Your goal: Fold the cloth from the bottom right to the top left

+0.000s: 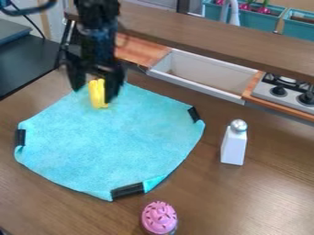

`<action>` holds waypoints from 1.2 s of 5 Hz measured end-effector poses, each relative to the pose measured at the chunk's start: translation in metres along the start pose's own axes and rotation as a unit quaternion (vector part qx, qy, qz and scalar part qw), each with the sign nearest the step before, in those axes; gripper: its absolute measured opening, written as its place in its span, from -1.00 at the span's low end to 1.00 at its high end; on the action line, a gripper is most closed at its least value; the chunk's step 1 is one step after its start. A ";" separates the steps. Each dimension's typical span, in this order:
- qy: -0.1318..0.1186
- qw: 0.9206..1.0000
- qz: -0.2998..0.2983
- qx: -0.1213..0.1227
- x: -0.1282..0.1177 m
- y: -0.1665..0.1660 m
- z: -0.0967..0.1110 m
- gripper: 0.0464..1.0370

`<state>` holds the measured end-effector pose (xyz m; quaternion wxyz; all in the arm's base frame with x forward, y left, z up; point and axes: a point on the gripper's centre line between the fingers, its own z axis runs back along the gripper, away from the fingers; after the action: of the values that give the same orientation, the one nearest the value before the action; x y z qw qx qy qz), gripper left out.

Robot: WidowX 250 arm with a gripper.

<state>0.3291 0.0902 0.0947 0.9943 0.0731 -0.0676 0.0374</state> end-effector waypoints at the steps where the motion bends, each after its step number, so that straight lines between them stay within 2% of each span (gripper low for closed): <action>1: -0.016 0.996 -0.086 -0.013 -0.008 -0.019 -0.004 0.93; 2: -0.031 0.988 -0.148 -0.023 -0.022 -0.034 -0.009 0.93; 3: -0.041 0.976 -0.211 -0.037 -0.037 -0.046 -0.017 0.93; 5: -0.056 0.957 -0.284 -0.028 -0.061 -0.067 -0.040 0.93; 6: -0.072 0.947 -0.312 -0.030 -0.070 -0.078 -0.048 0.93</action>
<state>0.2726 0.0160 0.0267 0.9506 0.0630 -0.1139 -0.2818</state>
